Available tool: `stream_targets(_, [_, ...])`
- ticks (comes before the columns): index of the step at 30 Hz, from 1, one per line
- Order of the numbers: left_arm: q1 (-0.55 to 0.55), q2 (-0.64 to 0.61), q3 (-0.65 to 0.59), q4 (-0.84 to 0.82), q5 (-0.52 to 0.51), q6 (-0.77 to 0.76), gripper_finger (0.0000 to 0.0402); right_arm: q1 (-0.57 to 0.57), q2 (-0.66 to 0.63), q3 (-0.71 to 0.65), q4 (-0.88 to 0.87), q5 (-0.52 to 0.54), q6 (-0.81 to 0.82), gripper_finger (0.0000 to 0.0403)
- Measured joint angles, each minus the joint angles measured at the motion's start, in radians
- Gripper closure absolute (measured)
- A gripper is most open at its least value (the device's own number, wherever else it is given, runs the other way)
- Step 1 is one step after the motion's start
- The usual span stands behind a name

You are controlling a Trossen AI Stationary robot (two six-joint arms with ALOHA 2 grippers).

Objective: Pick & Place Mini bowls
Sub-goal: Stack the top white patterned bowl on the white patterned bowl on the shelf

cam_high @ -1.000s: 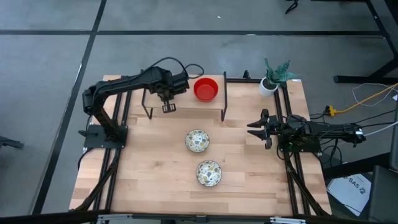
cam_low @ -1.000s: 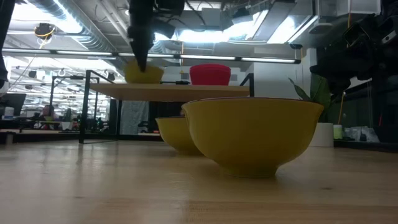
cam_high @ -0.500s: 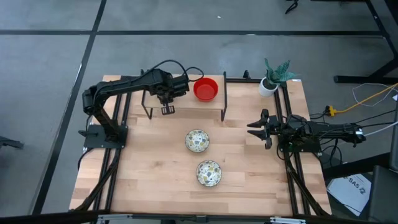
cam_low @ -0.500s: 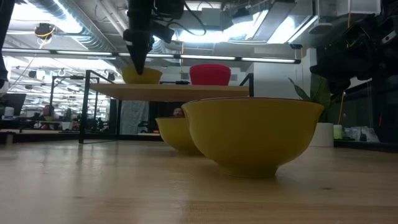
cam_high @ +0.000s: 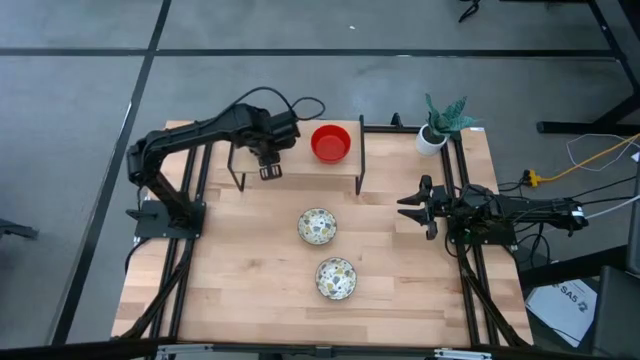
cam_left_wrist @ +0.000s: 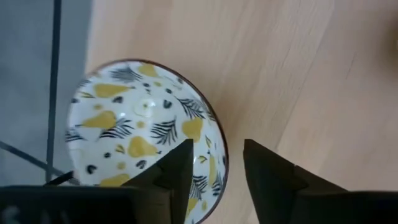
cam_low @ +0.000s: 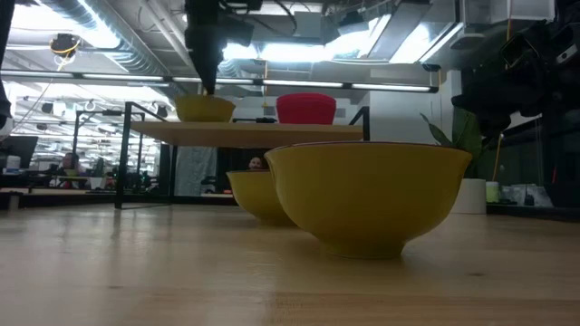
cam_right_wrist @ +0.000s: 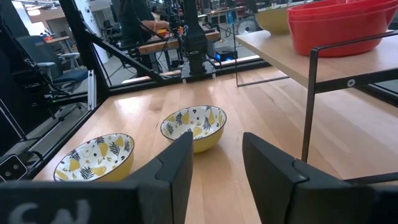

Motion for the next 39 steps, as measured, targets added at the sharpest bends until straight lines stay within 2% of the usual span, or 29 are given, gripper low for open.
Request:
stream_targets(4, [0.0,-0.032,0.034,0.004,0.012,-0.013,0.0247,0.0,0.0,0.0,0.0,0.0,0.0,0.0263])
stream_targets(8, [0.0,-0.057,0.041,0.005,0.07,-0.02,0.024,0.0,0.0,0.0,0.0,0.0,0.0,0.0263])
stream_targets(14, [-0.002,-0.092,0.041,0.009,0.129,-0.033,0.0244,0.0,0.0,0.0,0.0,0.0,0.0,0.0263])
stream_targets(19, [-0.003,-0.121,0.041,0.019,0.139,-0.044,0.0249,0.0,0.0,0.0,0.0,0.0,0.0,0.0263])
stream_targets(24, [-0.016,-0.151,0.041,0.056,0.205,-0.055,0.0246,0.0,0.0,0.0,0.0,0.0,0.0,0.0263])
stream_targets(32, [-0.104,-0.207,0.041,0.073,0.319,0.023,0.0245,0.0,0.0,0.0,0.0,0.0,0.0,0.0263])
stream_targets(39, [-0.245,-0.211,0.042,0.077,0.382,0.172,0.0245,0.0,0.0,0.0,0.0,0.0,0.0,0.0263])
